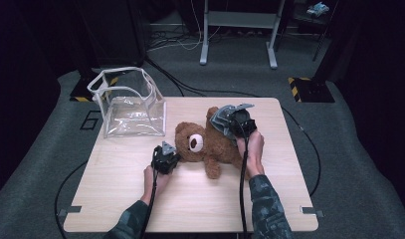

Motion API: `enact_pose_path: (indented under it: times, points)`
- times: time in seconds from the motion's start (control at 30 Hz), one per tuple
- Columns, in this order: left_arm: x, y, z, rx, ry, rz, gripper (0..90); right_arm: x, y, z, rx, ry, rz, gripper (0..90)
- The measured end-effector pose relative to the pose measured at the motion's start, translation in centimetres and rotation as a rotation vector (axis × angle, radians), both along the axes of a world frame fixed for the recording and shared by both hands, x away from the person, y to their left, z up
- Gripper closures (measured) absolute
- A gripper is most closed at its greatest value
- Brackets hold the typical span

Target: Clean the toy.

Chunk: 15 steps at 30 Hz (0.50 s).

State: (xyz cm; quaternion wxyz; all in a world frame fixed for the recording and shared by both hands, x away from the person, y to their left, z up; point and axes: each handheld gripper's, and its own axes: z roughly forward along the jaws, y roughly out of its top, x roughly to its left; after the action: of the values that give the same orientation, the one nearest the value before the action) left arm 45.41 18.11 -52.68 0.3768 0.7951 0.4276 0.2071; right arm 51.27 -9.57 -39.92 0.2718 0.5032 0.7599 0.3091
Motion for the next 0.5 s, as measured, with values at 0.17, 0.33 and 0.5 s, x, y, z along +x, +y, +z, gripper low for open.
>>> enact_pose_path:
  times: [0.17, 0.33, 0.5]
  points:
    - [0.0, 0.0, 0.0, 0.003, 0.005, -0.002, 89.7, 0.1, 0.0, -0.5, -0.002, 0.019, 0.007, 80.7]
    - [0.0, 0.0, 0.0, 0.002, 0.004, -0.003, 89.7, 0.8, -1.9, -1.2, -0.067, 0.038, -0.085, 80.9]
    - [0.0, 0.0, 0.0, -0.001, 0.0, -0.001, 89.7, 1.1, -4.0, -1.2, -0.106, 0.048, -0.167, 80.8]
